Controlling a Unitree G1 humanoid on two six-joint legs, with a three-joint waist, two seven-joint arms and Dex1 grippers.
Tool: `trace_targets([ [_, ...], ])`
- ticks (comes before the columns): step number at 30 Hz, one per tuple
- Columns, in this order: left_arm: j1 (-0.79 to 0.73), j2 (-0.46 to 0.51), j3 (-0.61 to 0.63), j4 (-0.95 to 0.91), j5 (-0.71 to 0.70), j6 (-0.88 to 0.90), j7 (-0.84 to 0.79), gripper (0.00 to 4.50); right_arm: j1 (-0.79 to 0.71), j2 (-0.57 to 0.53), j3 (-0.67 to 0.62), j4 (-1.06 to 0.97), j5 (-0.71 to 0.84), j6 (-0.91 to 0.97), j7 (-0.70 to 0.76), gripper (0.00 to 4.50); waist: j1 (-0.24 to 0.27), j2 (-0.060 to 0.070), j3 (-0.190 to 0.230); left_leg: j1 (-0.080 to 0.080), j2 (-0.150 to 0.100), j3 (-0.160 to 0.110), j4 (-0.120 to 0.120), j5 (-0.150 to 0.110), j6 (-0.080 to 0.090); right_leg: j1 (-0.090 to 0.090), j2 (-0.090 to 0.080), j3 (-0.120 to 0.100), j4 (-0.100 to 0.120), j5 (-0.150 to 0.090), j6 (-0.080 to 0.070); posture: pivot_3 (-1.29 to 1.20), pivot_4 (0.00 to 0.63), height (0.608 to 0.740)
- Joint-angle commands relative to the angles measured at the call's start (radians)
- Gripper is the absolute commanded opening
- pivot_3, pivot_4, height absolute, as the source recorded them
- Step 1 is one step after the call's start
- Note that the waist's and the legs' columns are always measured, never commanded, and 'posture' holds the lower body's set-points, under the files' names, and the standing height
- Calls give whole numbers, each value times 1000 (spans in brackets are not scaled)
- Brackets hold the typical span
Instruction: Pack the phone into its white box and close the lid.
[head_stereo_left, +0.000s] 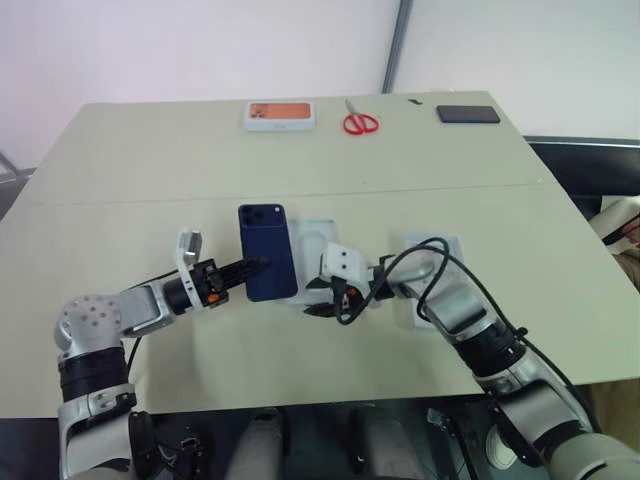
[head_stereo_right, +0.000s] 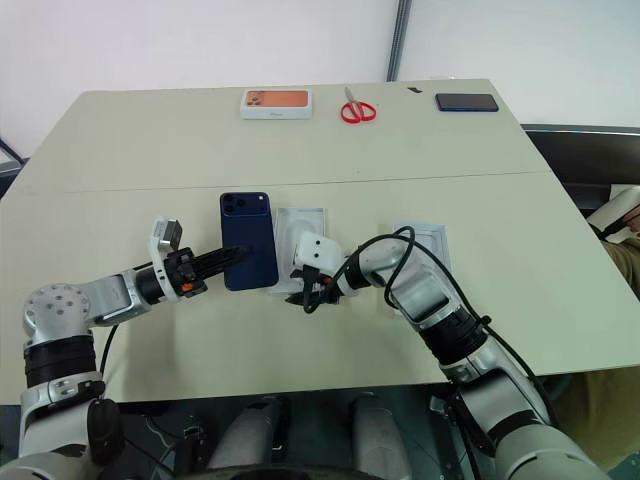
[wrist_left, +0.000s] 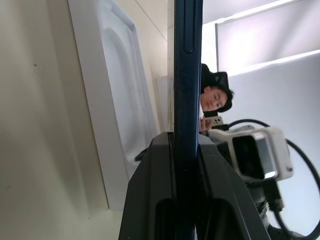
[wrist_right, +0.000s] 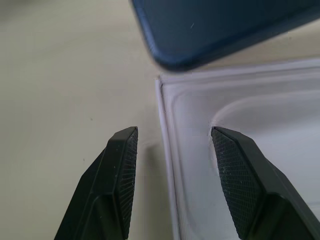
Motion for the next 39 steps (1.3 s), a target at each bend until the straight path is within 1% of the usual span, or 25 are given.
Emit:
trace_targets([
  [1, -37, 4, -26, -9, -17, 4, -36, 0, -35, -20, -50, -78, 55, 25, 18, 2417, 2, 0, 0, 0, 0, 0, 0, 0, 0, 0, 0, 0, 0, 0, 0, 0, 150, 740],
  [5, -70, -3, -69, 32, 7, -17, -54, 0, -39, -81, -101, -79, 91, 25, 40, 2417, 8, 0, 0, -1, -1, 1, 1, 0, 0, 0, 0, -1, 0, 0, 0, 0, 150, 740],
  [8, -110, -21, -103, 72, 33, -33, -70, 0, -28, -149, -148, -52, 114, 3, 63, 2417, 20, 0, 0, -2, -1, 1, 4, -1, 1, 1, 0, -1, 0, 0, 0, 0, 150, 740],
  [13, -146, -43, -159, 157, 105, -85, -100, 0, -21, -212, -174, 34, 75, -52, 28, 2417, 24, 0, 0, -2, -1, 2, 7, -1, 2, 2, 0, -1, 0, 0, 0, 0, 150, 740],
  [15, -154, -48, -175, 186, 126, -99, -127, 1012, -19, -211, -180, 39, 77, -53, 15, 2489, 21, 0, 0, -2, -1, 3, 7, -1, 2, 1, 0, -1, 0, 0, 0, 0, 150, 740],
  [16, -158, -50, -180, 196, 136, -109, -133, 1353, -16, -210, -179, 37, 79, -53, 13, 2489, 21, 0, 0, -2, -1, 3, 7, -1, 2, 1, 0, -1, 0, 0, 0, 0, 150, 740],
  [18, -177, -60, -193, 221, 156, -122, -144, 2297, -2, -205, -171, 23, 78, -54, 3, 2489, 22, 0, 0, -2, 0, 3, 7, -1, 2, 1, 1, -1, 0, 0, 0, 0, 150, 740],
  [19, -185, -62, -200, 231, 167, -127, -150, 2913, 3, -200, -168, 14, 80, -51, -3, 2489, 25, 0, 0, -2, 0, 3, 7, -1, 2, 1, 0, -1, 0, 0, 0, 0, 150, 740],
  [21, -197, -63, -216, 238, 184, -131, -172, 3964, 8, -193, -162, 5, 79, -49, -13, 2489, 27, 0, 0, -2, -1, 2, 8, -1, 2, 2, 0, -2, 0, 0, 0, 0, 150, 740],
  [22, -202, -62, -225, 239, 196, -138, -178, 4414, 8, -190, -160, 5, 78, -50, -16, 2489, 27, 0, 0, -2, -1, 2, 9, -1, 2, 3, 0, -2, 0, 0, 0, 0, 150, 740],
  [23, -205, -60, -230, 240, 204, -140, -184, 4471, 7, -187, -158, 7, 77, -52, -19, 2489, 28, 0, 0, -2, -1, 2, 10, -1, 2, 3, 0, -2, 0, 0, 0, 0, 150, 740],
  [28, -214, -40, -241, 219, 237, -158, -205, 4471, -11, -176, -156, 36, 73, -67, -32, 2489, 26, 0, 0, -2, -1, 2, 10, -2, 2, 4, 0, -2, 0, 0, 0, 0, 150, 740],
  [32, -208, -36, -225, 211, 265, -199, -195, 4471, -18, -161, -152, 47, 67, -78, -43, 2489, 26, 0, 0, -2, -1, 2, 10, -2, 2, 4, 0, -2, 0, 0, 0, 0, 150, 740],
  [35, -210, -41, -224, 216, 293, -240, -180, 4471, -22, -149, -151, 57, 61, -82, -47, 2489, 26, 0, 1, -2, -1, 2, 10, -2, 2, 4, 0, -2, 0, 0, 0, 0, 150, 740],
  [39, -204, -71, -228, 177, 294, -238, -167, 4471, -27, -135, -146, 73, 53, -92, -49, 2489, 27, 0, 1, -2, -1, 2, 10, -2, 3, 4, 0, -2, 0, 0, 0, 0, 150, 740],
])
